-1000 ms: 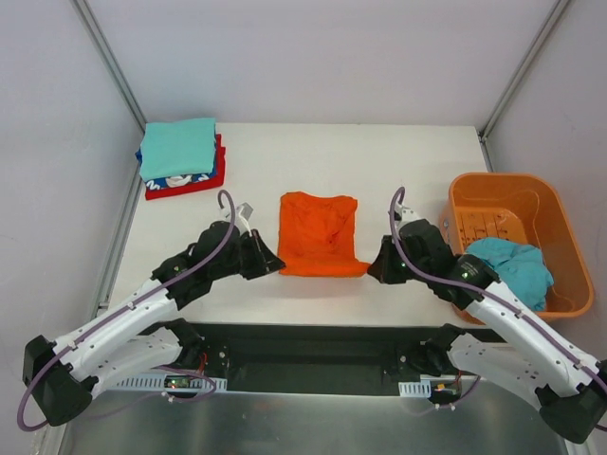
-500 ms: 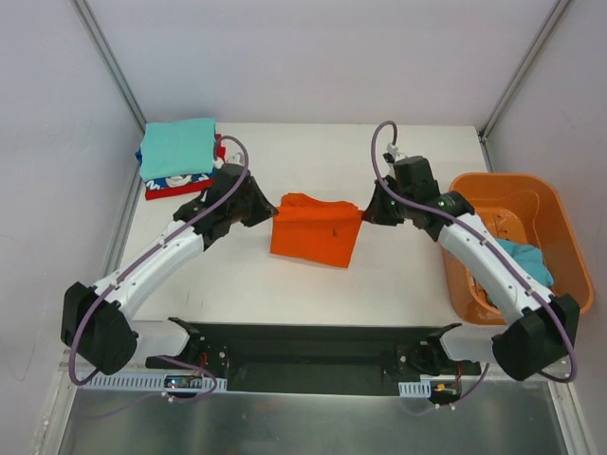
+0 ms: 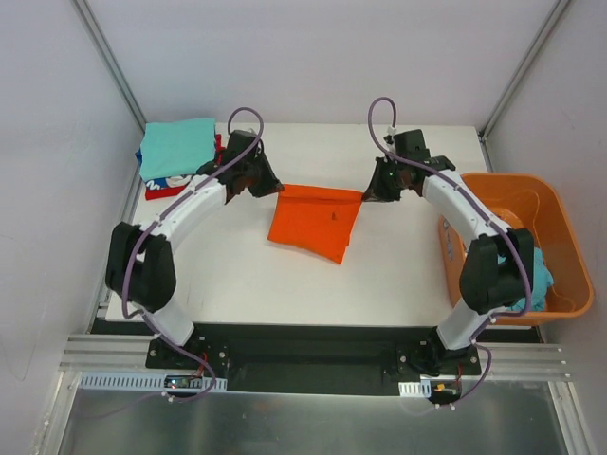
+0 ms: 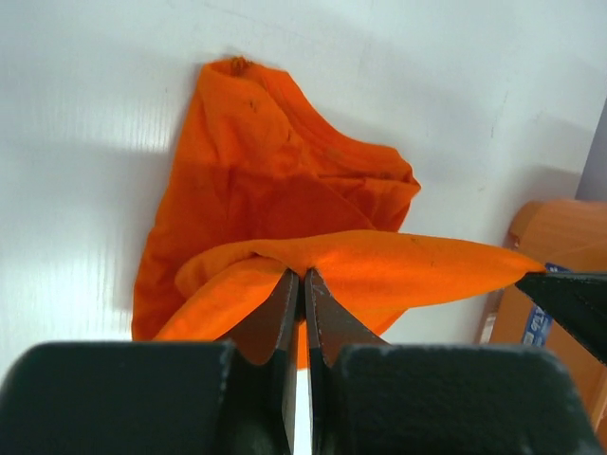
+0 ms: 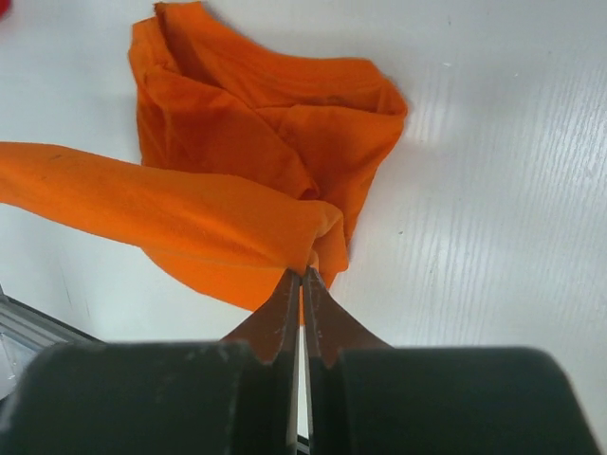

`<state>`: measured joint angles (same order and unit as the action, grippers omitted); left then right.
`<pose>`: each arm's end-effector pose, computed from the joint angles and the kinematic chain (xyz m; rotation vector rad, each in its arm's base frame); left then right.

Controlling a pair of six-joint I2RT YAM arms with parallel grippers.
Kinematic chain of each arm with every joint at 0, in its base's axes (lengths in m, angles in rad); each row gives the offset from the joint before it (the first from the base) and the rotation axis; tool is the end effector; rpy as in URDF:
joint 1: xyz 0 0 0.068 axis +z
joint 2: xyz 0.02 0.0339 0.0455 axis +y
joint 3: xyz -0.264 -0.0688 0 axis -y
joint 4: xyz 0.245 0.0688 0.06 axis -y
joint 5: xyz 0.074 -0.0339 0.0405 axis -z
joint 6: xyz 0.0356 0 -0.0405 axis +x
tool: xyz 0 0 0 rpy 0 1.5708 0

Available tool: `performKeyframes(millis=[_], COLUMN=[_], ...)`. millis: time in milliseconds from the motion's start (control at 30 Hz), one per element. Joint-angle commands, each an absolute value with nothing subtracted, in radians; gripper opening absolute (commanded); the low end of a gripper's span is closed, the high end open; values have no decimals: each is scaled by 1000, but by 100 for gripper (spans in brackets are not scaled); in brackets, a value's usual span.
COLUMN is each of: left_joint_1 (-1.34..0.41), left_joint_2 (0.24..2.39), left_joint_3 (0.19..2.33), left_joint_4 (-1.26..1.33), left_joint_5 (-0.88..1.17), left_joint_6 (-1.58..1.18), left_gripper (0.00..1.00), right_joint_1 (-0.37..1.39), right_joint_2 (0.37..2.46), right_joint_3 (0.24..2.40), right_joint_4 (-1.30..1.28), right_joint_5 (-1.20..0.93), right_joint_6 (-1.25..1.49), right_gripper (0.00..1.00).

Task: Fold and stack the t-shirts
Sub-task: Fold the long partially folded tshirt into a neat square

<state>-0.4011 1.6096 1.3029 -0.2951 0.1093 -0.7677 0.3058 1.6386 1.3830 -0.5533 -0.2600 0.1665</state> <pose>0.3410 -0.1489 0.2986 -0.3505 2.2503 -0.7649 0.3452 0.1186 0.2946 -0.2933 2.3926 0.5315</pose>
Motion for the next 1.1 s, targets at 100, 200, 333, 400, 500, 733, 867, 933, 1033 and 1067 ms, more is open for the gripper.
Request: performKeyframes(millis=[100, 200, 333, 400, 500, 733, 867, 933, 1033, 1067], left_joint_1=[-339, -325, -322, -319, -319, -383, -423, -422, -422, -423], left_joint_2=[1845, 1917, 1956, 1945, 1892, 1753, 1720, 1733, 1782, 1799], left_joint_3=[1482, 1538, 1585, 1594, 1580, 1456, 1340, 1306, 1260, 1243], left_joint_4=[-302, -302, -302, -302, -302, -263, -154, -123, -94, -89], left_joint_5=[182, 221, 239, 233, 230, 334, 432, 478, 509, 535], left_joint_6=[-715, -706, -681, -677, -675, -686, -718, -745, -771, -778], left_gripper=[0, 15, 58, 81, 100, 99, 99, 99, 99, 99], right_joint_1=[244, 232, 226, 221, 219, 268, 328, 377, 437, 446], right_joint_2=[1850, 1923, 1982, 1994, 1977, 1809, 1712, 1666, 1637, 1640], right_joint_3=[1543, 1595, 1656, 1683, 1709, 1514, 1333, 1220, 1144, 1137], right_joint_4=[-563, -569, -581, -598, -626, -568, -371, -280, -199, -199], right_joint_5=[-285, -314, -319, -319, -322, -373, -523, -629, -624, -606], right_joint_6=[161, 172, 175, 176, 176, 192, 284, 351, 365, 362], right_gripper=[1, 3, 41, 72, 100, 97, 97, 97, 97, 97])
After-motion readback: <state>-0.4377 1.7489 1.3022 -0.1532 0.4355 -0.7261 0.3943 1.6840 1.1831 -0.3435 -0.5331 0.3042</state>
